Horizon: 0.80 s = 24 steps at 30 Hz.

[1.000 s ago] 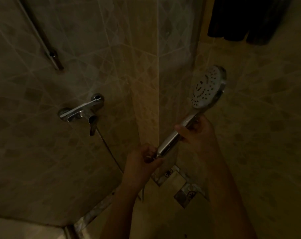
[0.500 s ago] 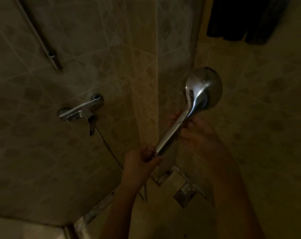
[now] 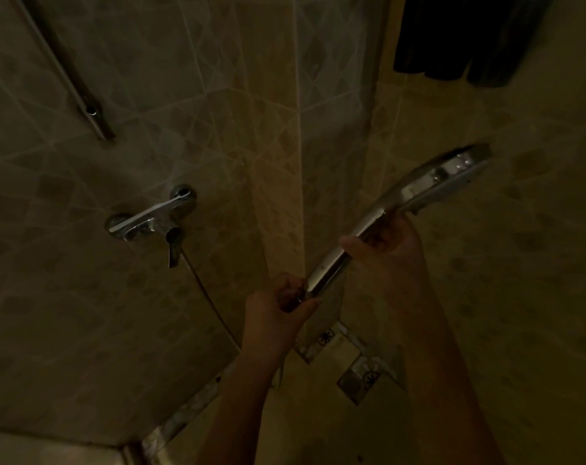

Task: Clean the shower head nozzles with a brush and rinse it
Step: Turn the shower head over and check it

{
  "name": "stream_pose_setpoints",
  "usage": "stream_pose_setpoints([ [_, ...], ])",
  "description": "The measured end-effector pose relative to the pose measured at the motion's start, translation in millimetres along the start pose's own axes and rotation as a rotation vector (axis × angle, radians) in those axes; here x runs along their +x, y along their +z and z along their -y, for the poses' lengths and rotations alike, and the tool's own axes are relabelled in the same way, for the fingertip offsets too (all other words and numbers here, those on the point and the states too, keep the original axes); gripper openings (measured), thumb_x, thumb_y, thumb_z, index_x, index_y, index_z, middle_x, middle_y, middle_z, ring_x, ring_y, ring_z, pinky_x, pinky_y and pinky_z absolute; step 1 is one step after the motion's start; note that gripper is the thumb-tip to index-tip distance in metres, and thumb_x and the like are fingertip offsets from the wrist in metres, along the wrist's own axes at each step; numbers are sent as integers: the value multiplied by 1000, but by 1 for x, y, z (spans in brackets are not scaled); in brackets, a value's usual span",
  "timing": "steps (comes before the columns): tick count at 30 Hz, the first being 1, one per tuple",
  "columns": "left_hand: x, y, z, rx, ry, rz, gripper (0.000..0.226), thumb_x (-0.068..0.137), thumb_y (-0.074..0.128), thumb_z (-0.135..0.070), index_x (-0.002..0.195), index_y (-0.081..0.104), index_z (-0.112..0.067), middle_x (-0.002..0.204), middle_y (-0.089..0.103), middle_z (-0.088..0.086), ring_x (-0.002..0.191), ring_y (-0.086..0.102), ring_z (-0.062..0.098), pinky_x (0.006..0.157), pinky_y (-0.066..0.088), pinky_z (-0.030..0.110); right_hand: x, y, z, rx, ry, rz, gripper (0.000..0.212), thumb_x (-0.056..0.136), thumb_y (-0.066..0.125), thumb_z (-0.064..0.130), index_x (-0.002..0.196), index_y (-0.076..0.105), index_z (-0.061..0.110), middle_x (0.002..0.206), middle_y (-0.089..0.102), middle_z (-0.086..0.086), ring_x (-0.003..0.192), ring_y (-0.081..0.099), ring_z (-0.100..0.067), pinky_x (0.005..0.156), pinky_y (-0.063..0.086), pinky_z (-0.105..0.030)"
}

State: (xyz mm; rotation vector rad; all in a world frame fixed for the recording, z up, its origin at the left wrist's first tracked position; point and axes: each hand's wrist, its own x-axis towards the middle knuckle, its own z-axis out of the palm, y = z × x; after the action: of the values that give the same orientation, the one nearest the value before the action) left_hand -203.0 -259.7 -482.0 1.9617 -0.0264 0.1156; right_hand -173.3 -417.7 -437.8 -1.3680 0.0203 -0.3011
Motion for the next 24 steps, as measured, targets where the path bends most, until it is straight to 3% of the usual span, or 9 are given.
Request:
stream_pose_setpoints([
  [5, -2, 2, 0, 29, 62, -30, 13, 75, 76, -18, 84, 66, -13, 75, 68, -2, 68, 66, 4, 64, 55, 24, -1, -1, 3, 34, 32, 49, 25, 74, 72, 6, 89, 61, 23, 79, 69, 12, 79, 67, -3, 70, 56, -21],
  [8, 0, 4, 2, 45, 94, -21, 13, 77, 74, -23, 87, 68, -15, 79, 70, -1, 73, 67, 11, 66, 57, 35, -3, 0, 7, 17, 34, -10, 22, 73, 74, 12, 88, 60, 18, 86, 68, 2, 80, 68, -8, 75, 59, -28],
  [11, 3, 6, 1, 23, 106, 56, 9, 78, 72, -18, 82, 66, -15, 72, 66, 0, 69, 66, 16, 65, 54, 37, -4, 1, 7, -37, 11, -70, 24, 75, 74, 18, 94, 60, 13, 95, 66, -13, 89, 65, -17, 82, 57, -39],
  [13, 2, 6, 0, -52, 80, 182, 8, 81, 69, -14, 85, 68, -20, 75, 69, -4, 76, 68, 13, 70, 54, 31, -4, 0, 6, -54, -19, -89, 20, 78, 72, 20, 93, 59, 19, 95, 65, -9, 93, 64, -19, 87, 54, -42],
  [16, 1, 6, 0, -165, -2, 277, 30, 82, 66, -9, 89, 66, -38, 82, 71, -19, 88, 67, 1, 81, 52, 18, -2, -2, 5, -25, -30, -39, 17, 83, 67, 21, 96, 59, 25, 96, 67, 2, 99, 66, -22, 90, 54, -44],
  [19, 3, 6, 2, -143, -4, 212, 35, 80, 68, -4, 91, 66, -37, 88, 71, -14, 87, 67, 0, 82, 53, 22, -2, -2, 2, 47, -20, 0, 17, 79, 69, 25, 93, 62, 31, 92, 70, 6, 96, 69, -23, 88, 54, -46],
  [21, 4, 7, 2, -116, 6, 165, 29, 77, 72, -6, 93, 69, -30, 90, 74, -3, 87, 69, 9, 82, 56, 29, -3, 0, 2, 74, -24, 10, 25, 74, 69, 28, 97, 60, 26, 86, 72, 3, 88, 71, -20, 82, 57, -39],
  [24, 2, 10, 1, -92, 2, 87, 31, 71, 77, -7, 85, 67, -34, 83, 73, -8, 80, 68, 4, 78, 56, 26, -2, 3, 1, 83, -33, 22, 33, 75, 68, 26, 105, 57, 18, 78, 71, 5, 79, 71, -15, 76, 58, -34],
])
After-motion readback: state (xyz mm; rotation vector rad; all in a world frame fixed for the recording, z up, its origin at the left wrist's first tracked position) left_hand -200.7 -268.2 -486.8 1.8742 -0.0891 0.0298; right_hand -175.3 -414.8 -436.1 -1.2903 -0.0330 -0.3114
